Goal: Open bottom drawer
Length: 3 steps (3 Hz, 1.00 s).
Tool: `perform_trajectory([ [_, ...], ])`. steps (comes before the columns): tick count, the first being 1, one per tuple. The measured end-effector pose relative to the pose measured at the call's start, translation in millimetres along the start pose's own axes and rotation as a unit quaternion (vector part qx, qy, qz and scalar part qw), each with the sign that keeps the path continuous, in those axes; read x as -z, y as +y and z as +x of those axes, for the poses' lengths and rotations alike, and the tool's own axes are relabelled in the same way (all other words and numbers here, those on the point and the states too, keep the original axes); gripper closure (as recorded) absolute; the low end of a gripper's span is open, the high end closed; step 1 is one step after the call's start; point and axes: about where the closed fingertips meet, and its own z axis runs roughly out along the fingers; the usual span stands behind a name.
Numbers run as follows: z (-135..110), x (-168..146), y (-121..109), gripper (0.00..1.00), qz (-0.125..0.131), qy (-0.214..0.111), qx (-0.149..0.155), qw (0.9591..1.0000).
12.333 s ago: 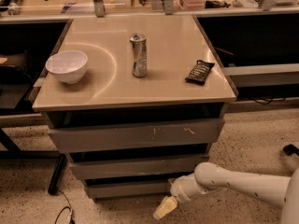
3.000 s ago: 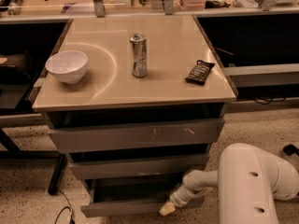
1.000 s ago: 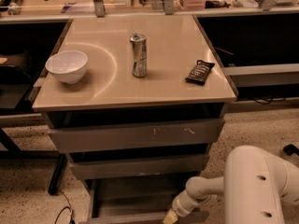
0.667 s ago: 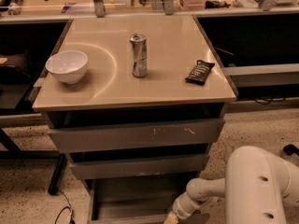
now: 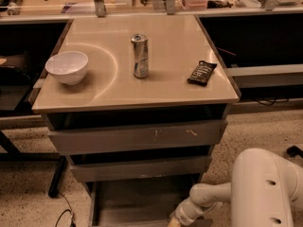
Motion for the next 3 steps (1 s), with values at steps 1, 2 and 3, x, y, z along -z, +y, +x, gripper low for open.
perform_trajectory([
  [1,2.1,2.9,6.3,1.00,0.002,-0.008,-0.012,0.9999],
  [2,2.1,2.8,6.3,1.00,0.002,-0.008,-0.012,0.9999],
  [3,2.1,2.8,6.3,0.81,0.002,-0.008,-0.012,0.9999],
])
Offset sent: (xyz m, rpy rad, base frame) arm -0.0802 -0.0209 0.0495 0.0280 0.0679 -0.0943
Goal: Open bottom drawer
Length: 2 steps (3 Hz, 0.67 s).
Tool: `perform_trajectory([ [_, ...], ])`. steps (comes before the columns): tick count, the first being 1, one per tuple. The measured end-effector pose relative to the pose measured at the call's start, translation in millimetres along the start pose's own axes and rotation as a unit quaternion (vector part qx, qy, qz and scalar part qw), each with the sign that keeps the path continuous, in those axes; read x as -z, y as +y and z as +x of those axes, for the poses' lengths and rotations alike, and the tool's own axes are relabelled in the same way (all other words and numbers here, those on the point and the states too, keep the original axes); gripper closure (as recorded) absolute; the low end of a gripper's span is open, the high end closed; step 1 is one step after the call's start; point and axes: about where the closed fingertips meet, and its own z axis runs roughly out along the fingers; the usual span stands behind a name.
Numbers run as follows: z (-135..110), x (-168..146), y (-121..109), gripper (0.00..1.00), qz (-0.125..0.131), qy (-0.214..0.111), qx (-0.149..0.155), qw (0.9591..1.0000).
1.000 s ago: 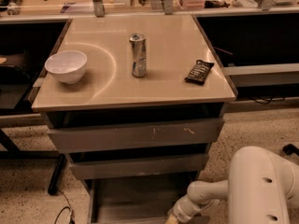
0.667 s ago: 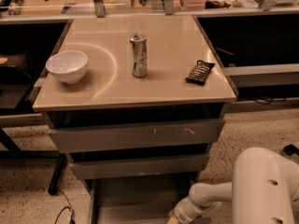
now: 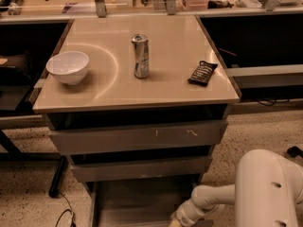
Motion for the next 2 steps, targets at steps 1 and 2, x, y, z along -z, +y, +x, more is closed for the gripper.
perform_trajectory([
  [1,0.0,0.0,0.0,0.58,0.000,0.000,0.000,1.0000],
  [2,0.0,0.0,0.0,0.35,0.000,0.000,0.000,1.0000],
])
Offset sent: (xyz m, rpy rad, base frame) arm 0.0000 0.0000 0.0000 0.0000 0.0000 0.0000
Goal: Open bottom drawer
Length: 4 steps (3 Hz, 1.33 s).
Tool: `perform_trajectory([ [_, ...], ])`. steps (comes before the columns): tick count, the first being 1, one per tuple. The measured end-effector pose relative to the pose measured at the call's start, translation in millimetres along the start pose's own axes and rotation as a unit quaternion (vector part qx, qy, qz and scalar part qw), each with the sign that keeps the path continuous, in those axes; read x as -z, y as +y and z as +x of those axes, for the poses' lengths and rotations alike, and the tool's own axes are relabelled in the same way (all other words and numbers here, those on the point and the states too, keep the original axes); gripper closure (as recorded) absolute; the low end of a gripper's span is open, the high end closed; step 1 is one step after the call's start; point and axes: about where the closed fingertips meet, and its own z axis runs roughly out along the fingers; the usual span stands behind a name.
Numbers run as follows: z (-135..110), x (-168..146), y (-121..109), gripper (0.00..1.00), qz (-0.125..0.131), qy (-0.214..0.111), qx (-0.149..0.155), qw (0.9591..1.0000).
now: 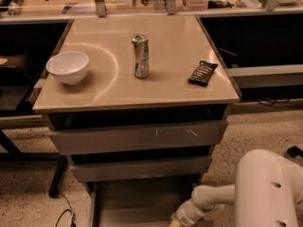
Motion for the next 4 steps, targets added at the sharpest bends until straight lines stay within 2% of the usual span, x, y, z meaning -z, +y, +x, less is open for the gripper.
perform_trajectory([
  [1,0.0,0.0,0.0,0.11,0.000,0.000,0.000,1.0000],
  [2,0.0,0.0,0.0,0.00,0.000,0.000,0.000,1.0000],
  [4,3.7,-1.6,1.1,0.00,-0.005,0.010,-0.008,0.9999],
])
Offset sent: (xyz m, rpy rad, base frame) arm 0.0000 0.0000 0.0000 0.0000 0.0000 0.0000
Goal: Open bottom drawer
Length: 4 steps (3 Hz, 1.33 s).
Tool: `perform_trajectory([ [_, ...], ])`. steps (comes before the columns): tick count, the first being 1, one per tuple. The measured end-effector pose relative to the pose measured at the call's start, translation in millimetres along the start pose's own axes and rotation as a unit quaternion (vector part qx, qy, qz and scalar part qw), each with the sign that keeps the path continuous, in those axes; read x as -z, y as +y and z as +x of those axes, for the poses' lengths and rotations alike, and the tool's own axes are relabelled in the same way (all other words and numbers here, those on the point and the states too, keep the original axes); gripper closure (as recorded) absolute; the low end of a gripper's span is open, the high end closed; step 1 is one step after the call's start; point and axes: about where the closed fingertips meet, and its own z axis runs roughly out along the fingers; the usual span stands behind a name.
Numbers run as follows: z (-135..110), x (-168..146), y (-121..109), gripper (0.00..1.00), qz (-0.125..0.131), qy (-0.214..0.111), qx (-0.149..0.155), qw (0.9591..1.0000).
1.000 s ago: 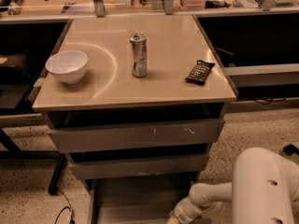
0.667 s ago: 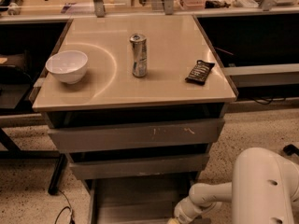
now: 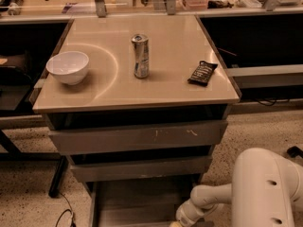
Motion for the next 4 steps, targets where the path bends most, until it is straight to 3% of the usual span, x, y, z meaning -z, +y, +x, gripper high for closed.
perform_trajectory([
  [2,14.1,2.9,11.4,0.00,-0.018,0.041,-0.034,0.9984],
  [4,41.3,7.1,35.9,0.00,-0.040,0.064,-0.080,0.9939],
])
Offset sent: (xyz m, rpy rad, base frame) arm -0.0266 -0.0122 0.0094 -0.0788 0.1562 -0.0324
